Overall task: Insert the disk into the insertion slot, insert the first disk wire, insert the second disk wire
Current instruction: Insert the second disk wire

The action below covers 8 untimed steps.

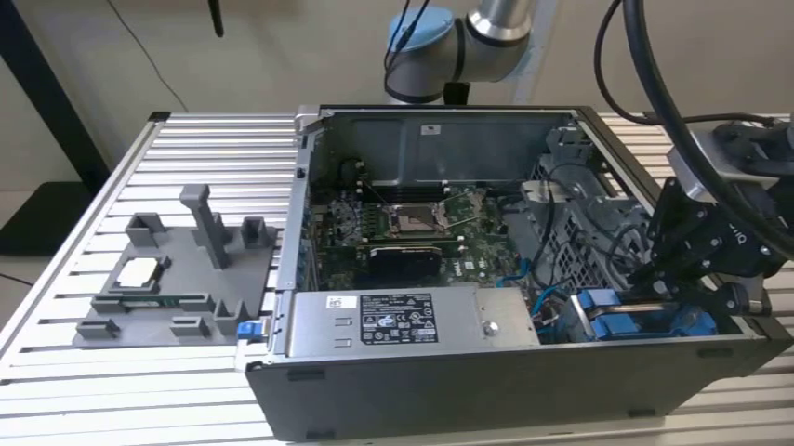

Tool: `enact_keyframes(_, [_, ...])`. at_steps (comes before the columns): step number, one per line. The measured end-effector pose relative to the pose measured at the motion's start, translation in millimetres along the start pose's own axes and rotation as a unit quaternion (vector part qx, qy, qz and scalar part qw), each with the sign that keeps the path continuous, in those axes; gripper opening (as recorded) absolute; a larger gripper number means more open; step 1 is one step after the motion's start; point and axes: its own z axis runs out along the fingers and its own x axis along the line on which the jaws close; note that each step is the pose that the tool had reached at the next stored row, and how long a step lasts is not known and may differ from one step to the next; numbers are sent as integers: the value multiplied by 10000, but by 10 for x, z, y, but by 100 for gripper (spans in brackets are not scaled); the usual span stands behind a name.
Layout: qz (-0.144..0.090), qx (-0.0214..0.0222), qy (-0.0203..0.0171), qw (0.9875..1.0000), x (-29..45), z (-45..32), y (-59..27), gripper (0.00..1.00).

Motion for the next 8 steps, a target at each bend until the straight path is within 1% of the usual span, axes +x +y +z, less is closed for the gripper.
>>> enact_keyframes(6, [0,-1,-6,10000,-4,-23,13,16])
enact_keyframes(8, [0,-1,-2,10000,-6,-33,15,16])
